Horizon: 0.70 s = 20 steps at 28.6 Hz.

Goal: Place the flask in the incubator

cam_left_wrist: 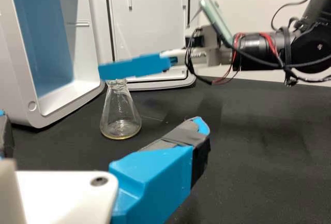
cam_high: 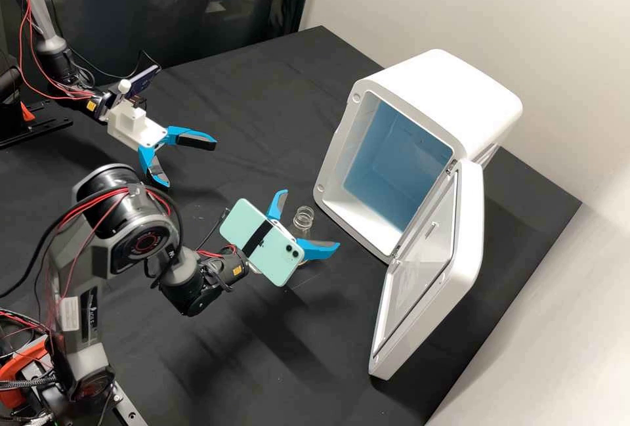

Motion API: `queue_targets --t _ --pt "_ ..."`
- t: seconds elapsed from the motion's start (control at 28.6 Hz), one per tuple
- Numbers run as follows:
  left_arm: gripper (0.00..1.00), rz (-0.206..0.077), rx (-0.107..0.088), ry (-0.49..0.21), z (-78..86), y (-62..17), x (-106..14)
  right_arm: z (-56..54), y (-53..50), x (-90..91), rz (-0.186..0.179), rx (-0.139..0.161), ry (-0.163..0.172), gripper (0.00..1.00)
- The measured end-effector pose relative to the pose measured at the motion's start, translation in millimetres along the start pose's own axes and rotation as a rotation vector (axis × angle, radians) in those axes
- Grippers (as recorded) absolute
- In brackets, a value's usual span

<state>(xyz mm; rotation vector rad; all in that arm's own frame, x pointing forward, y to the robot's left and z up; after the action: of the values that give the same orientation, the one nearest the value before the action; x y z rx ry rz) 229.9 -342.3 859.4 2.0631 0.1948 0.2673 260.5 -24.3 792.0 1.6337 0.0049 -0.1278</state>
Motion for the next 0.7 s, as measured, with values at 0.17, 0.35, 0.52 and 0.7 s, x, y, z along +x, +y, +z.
queue_targets --t 0.17,0.35,0.52,0.7 --pt "1.0 0.004 0.001 0.0 0.0 1.0 -0.3 6.6 -13.0 11.9 -0.042 0.004 -0.023 1.0" --pt "1.0 0.004 0.001 0.0 0.0 1.0 -0.3 9.8 -18.9 25.2 -0.037 0.005 -0.04 1.0" --pt "1.0 0.004 0.001 0.0 0.0 1.0 -0.3 11.9 -23.0 35.5 -0.032 -0.003 -0.052 1.0" --pt "1.0 0.004 0.001 0.0 0.0 1.0 -0.3 17.3 -29.3 45.2 -0.056 -0.024 -0.083 1.0"
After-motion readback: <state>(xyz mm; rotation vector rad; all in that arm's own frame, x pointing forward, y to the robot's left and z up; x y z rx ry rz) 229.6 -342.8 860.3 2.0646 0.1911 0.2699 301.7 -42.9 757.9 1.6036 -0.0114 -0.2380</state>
